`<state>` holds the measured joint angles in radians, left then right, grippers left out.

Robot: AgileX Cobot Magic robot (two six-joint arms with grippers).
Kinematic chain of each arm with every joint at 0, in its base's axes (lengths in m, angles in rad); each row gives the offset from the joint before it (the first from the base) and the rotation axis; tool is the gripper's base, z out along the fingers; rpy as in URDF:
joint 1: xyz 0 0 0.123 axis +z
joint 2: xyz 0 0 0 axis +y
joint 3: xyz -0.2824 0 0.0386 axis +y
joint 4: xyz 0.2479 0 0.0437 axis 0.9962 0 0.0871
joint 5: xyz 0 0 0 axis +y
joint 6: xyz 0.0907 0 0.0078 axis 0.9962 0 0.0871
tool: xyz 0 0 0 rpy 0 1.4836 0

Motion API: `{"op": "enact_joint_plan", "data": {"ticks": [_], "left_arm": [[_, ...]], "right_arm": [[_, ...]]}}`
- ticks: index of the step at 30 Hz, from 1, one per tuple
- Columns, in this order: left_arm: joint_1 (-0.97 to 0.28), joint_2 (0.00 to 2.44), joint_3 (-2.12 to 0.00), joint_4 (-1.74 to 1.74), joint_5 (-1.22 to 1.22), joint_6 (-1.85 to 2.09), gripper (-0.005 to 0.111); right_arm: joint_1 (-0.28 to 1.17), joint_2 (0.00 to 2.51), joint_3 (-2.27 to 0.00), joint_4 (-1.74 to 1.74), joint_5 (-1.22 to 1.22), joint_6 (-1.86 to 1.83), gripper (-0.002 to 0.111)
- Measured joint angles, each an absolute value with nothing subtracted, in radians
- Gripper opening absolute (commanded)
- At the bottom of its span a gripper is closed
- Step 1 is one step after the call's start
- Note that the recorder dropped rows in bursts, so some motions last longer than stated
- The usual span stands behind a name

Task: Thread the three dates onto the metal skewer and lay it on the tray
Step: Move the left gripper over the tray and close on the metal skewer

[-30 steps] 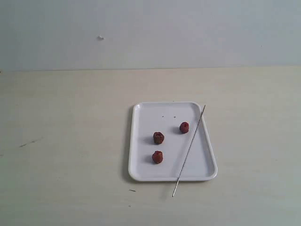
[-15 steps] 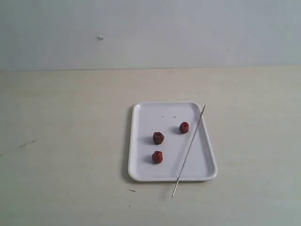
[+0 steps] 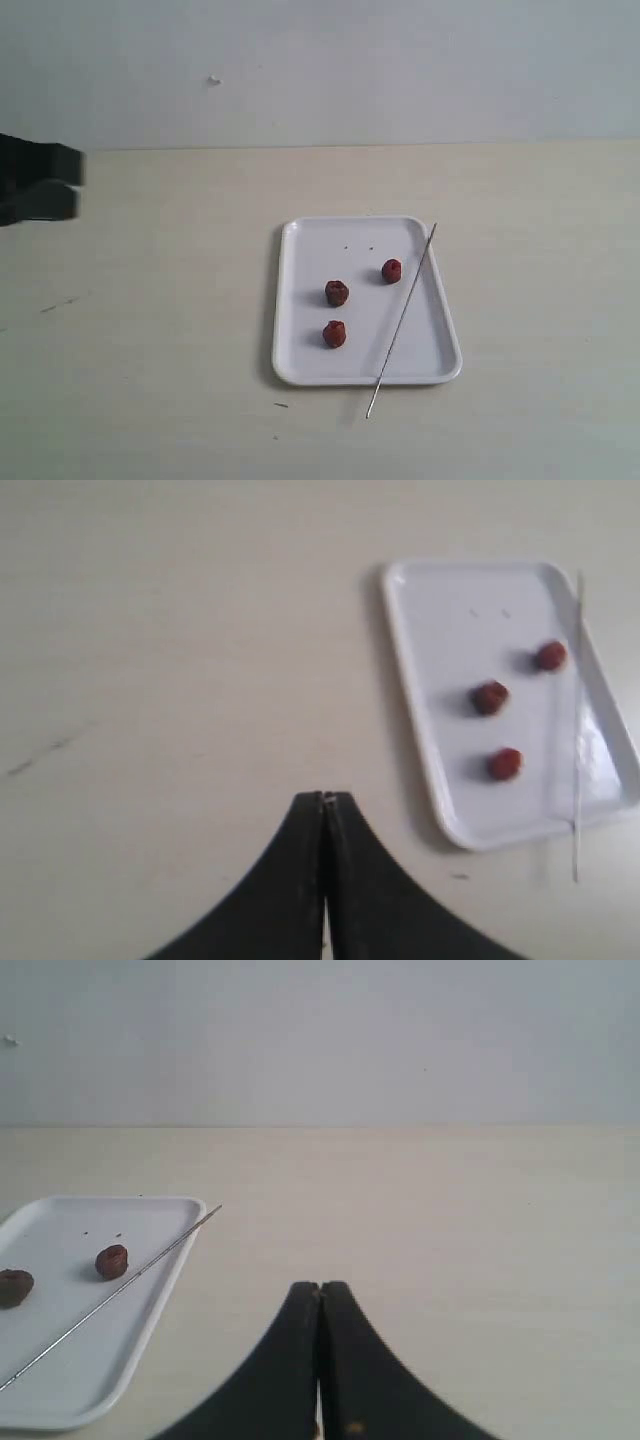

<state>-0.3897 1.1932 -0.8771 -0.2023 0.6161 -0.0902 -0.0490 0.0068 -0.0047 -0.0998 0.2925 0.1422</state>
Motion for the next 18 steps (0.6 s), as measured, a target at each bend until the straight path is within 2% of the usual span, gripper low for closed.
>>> {"op": "enact_joint_plan", "data": {"ticks": [4, 10, 18], "left_arm": [[-0.597, 1.421, -1.035, -0.188, 0.678, -0.069, 0.000], [-0.794, 1.775, -1.367, -0.101, 0.938, -0.102, 0.001], [-0.894, 2.129, -1.759, -0.015, 1.057, -0.147, 0.027]], "right_arm": [[-0.049, 0.007, -0.005, -0.100, 0.293, 0.142, 0.000], [-0.049, 0.007, -0.005, -0.100, 0.293, 0.142, 0.000], [-0.049, 0.007, -0.005, -0.100, 0.293, 0.142, 0.000]]}}
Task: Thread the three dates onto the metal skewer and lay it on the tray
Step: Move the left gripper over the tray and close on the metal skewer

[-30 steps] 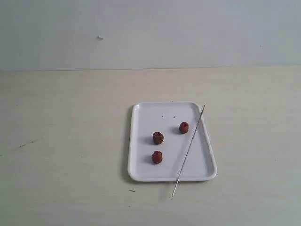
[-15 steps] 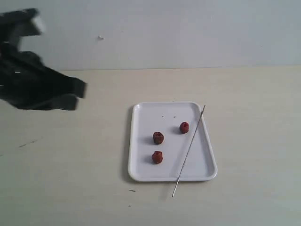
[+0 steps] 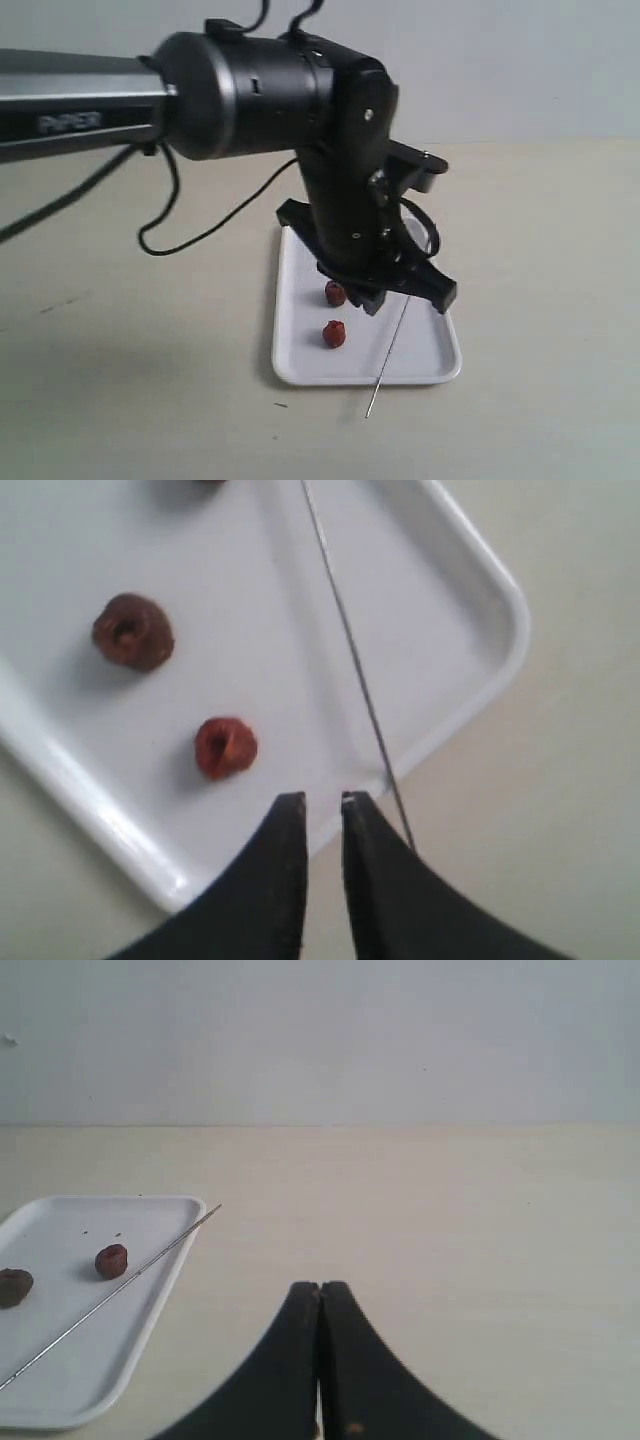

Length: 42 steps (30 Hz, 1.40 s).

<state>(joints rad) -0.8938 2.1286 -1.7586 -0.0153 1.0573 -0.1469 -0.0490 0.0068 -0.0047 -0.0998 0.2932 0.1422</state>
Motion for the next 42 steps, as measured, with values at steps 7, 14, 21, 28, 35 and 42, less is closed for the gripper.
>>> {"op": "enact_joint_plan", "data": {"ticks": [7, 14, 21, 28, 35, 42], "left_arm": [[-0.901, 2.270, -1.917, -0.015, 1.120, -0.192, 0.034], [-0.901, 2.328, -1.929, -0.018, 1.124, -0.213, 0.034], [-0.901, 2.340, -1.929, -0.053, 1.087, -0.217, 0.034], [-0.901, 2.344, -1.929, -0.069, 1.072, -0.217, 0.034], [-0.901, 2.381, -1.929, -0.071, 1.070, -0.217, 0.034], [-0.901, 2.407, -1.931, -0.071, 1.070, -0.217, 0.034]], "right_arm": [[-0.049, 0.007, -0.005, -0.100, 0.293, 0.142, 0.000], [-0.049, 0.007, -0.005, -0.100, 0.293, 0.142, 0.000], [-0.049, 0.007, -0.005, -0.100, 0.295, 0.142, 0.000], [-0.049, 0.007, -0.005, -0.100, 0.295, 0.142, 0.000], [-0.049, 0.007, -0.005, -0.100, 0.295, 0.142, 0.000], [-0.049, 0.007, -0.005, -0.100, 0.295, 0.142, 0.000]]}}
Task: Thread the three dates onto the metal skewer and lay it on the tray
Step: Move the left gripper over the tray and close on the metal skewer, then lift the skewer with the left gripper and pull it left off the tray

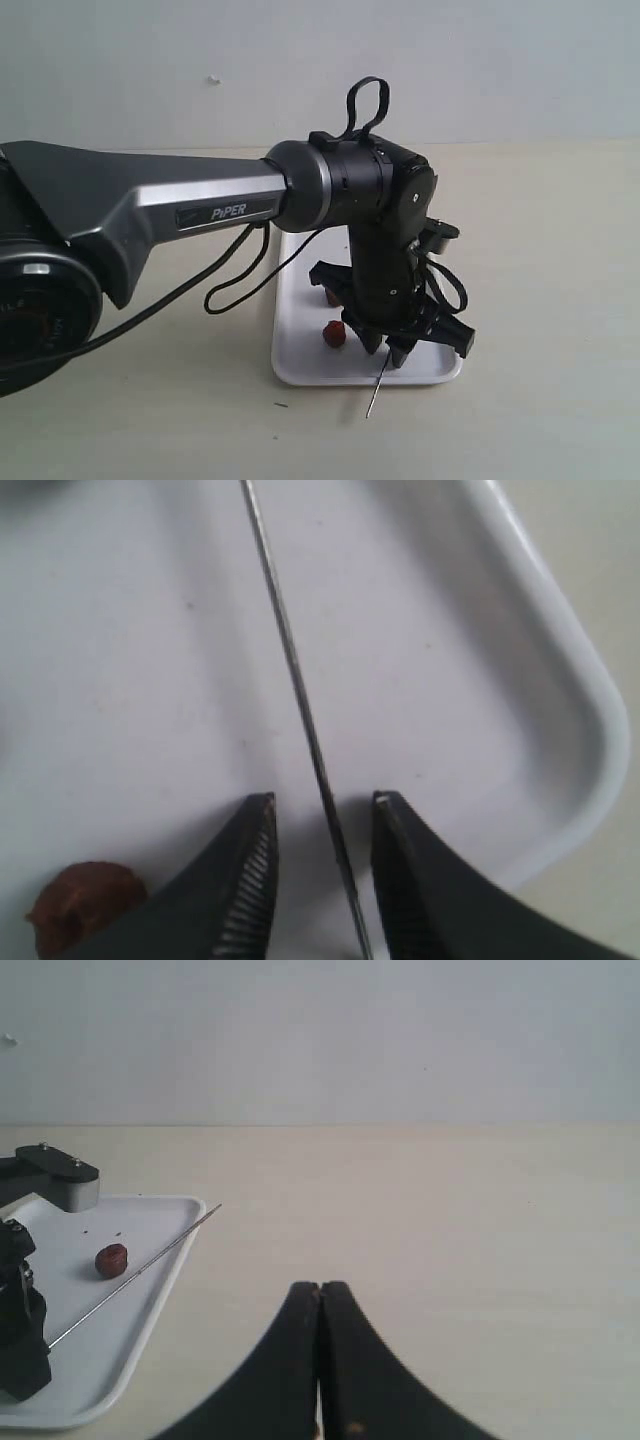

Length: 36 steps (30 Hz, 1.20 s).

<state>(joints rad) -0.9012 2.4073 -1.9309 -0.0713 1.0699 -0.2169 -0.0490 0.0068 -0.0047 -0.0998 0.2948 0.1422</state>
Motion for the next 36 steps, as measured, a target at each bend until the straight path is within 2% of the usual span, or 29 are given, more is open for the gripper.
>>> {"op": "enact_joint_plan", "data": {"ticks": [29, 32, 36], "left_arm": [[-0.901, 2.410, -1.933, -0.071, 1.070, -0.217, 0.033], [-0.901, 2.410, -1.933, -0.071, 1.070, -0.217, 0.025], [-0.901, 2.410, -1.933, -0.071, 1.070, -0.217, 0.002]], "right_arm": [[-0.049, 0.007, -0.005, -0.100, 0.295, 0.142, 0.000], [-0.049, 0.007, -0.005, -0.100, 0.295, 0.142, 0.000], [-0.049, 0.007, -0.005, -0.100, 0.295, 0.142, 0.000]]}}
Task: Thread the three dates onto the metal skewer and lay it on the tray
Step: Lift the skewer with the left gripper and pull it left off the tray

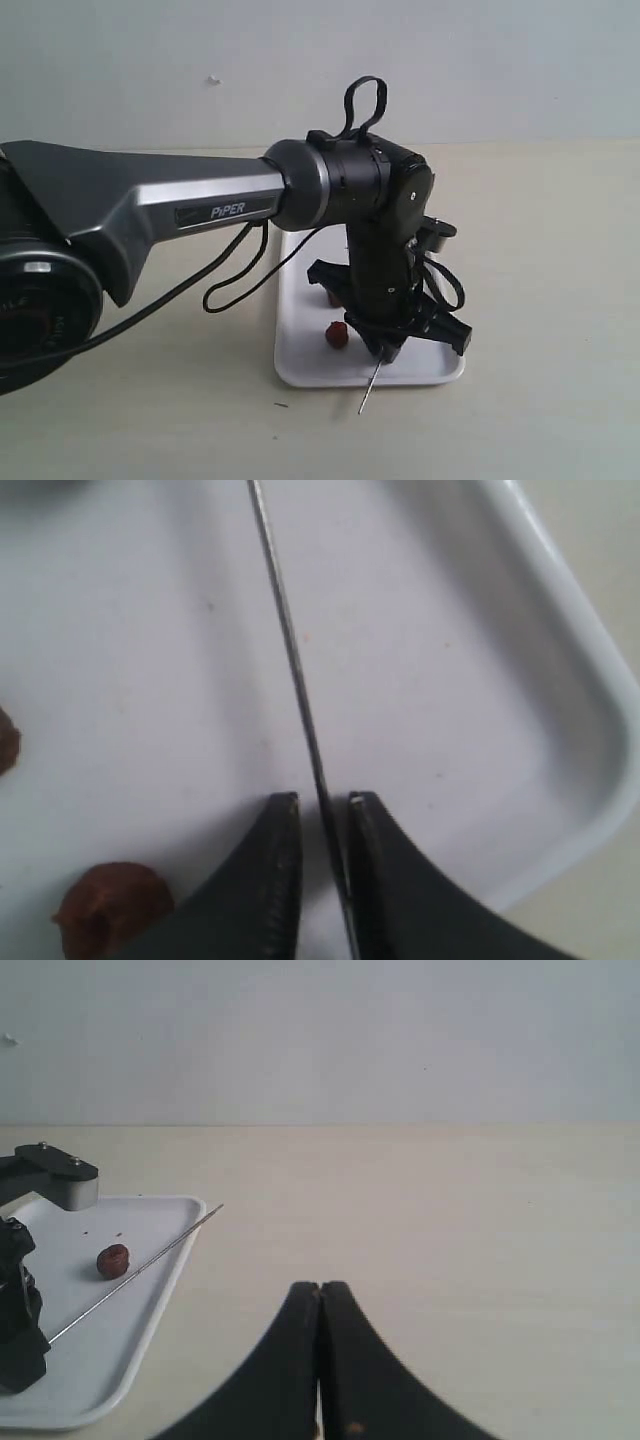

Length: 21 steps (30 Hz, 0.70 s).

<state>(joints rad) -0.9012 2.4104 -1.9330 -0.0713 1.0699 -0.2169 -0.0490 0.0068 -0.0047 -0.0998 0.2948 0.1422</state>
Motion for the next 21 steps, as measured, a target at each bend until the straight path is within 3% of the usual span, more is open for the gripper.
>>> {"op": "enact_joint_plan", "data": {"ticks": [13, 21], "left_arm": [[-0.901, 2.401, -1.933, -0.077, 1.080, -0.198, 0.000], [-0.901, 2.278, -1.933, -0.065, 1.121, -0.097, 0.000]], "right_arm": [[-0.049, 0.007, -0.005, -0.100, 0.295, 0.142, 0.000], [-0.049, 0.007, -0.005, -0.100, 0.295, 0.142, 0.000]]}}
